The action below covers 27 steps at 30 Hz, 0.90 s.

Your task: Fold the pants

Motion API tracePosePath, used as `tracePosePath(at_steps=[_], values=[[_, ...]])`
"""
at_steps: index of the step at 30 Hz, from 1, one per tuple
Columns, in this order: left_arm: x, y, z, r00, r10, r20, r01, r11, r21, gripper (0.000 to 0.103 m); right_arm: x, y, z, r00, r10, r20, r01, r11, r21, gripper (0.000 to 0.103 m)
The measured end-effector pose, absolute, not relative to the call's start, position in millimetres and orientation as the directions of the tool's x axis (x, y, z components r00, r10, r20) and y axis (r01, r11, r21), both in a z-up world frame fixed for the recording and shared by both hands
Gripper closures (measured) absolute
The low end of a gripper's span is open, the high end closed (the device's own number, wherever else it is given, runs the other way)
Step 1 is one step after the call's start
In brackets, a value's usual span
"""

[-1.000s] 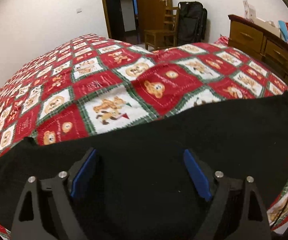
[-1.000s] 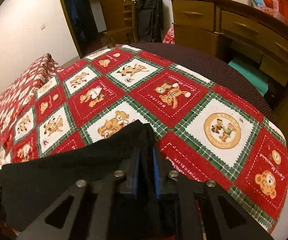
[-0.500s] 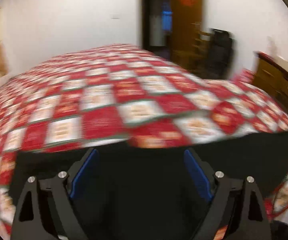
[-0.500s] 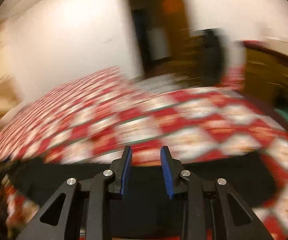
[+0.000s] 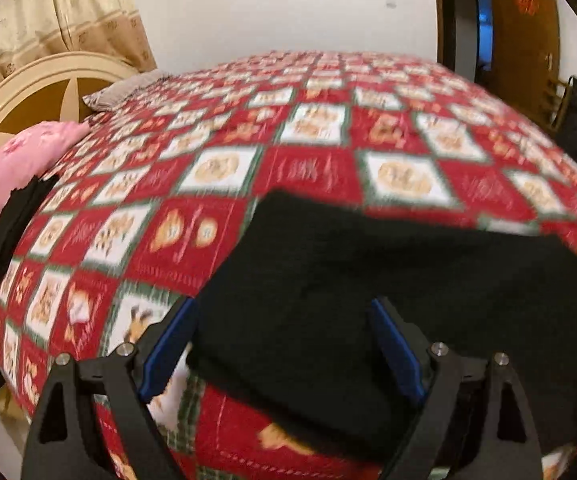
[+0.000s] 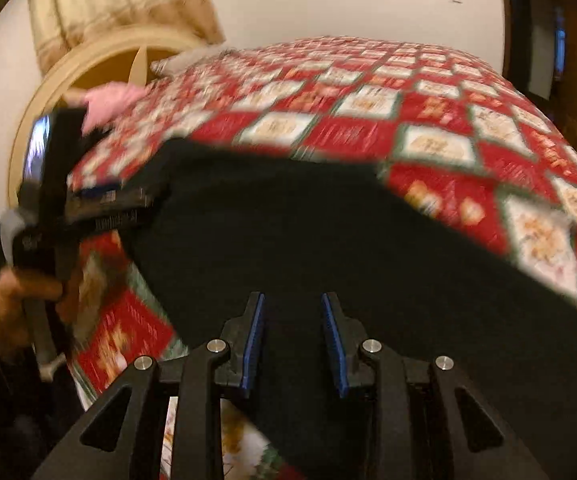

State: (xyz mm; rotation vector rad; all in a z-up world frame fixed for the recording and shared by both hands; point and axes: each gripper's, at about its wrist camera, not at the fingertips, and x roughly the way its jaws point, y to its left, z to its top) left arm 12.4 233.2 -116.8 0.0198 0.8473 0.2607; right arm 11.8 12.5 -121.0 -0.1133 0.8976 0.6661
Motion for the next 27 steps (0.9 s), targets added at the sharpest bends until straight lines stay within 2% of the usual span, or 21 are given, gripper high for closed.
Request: tracePosePath(at_steps=[3, 6, 9, 13, 18, 22, 24, 27], values=[[2.1, 238.4, -120.8, 0.662, 0.237, -0.711, -0.227, 0.967, 0.112, 0.007, -4.5, 16.5, -121.8, 0.480, 0.470, -0.741, -0.619, 0.780, 0.093, 0.070], [4.3, 246.4, -115.5, 0.644, 0.218, -0.733, -0.246, 0.967, 0.072, 0.006, 6.7, -1.7, -102.0, 0.468, 0.529, -0.708, -0.591, 0.783, 0.194, 0.070], [5.7, 241.8, -100.2, 0.658, 0.216, -0.721, -0.237, 0.969, 0.074, 0.006, 18.1, -21.9, -77.4, 0.572, 0.497, -0.652, -0.533, 0.830, 0.165, 0.070], [11.2, 222.7, -81.5, 0.696, 0.182, -0.695, -0.191, 0.979, 0.066, 0.006, 42.4, -40.7, -81.9, 0.621, 0.387, -0.682, -0.421, 0.898, 0.126, 0.070], [29.2, 183.4, -82.1, 0.693, 0.141, -0.707, -0.110, 0.990, 0.090, 0.006, 70.1, -42.7, -116.9, 0.540, 0.329, -0.774, -0.337, 0.928, 0.159, 0.070], [35.3, 160.6, -87.8, 0.679, 0.125, -0.724, -0.067, 0.992, 0.109, 0.006, 74.1, -39.4, -119.4, 0.557, 0.310, -0.771, -0.345, 0.930, 0.125, 0.070], [37.8, 151.6, -91.4, 0.659, 0.117, -0.743, -0.053, 0.993, 0.110, 0.006, 78.2, -45.2, -114.0, 0.556, 0.329, -0.763, -0.332, 0.930, 0.159, 0.070], [35.8, 141.8, -87.3, 0.651, 0.085, -0.755, -0.033, 0.996, 0.083, 0.006, 66.7, -62.0, -92.8, 0.613, 0.356, -0.706, -0.298, 0.931, 0.210, 0.070]])
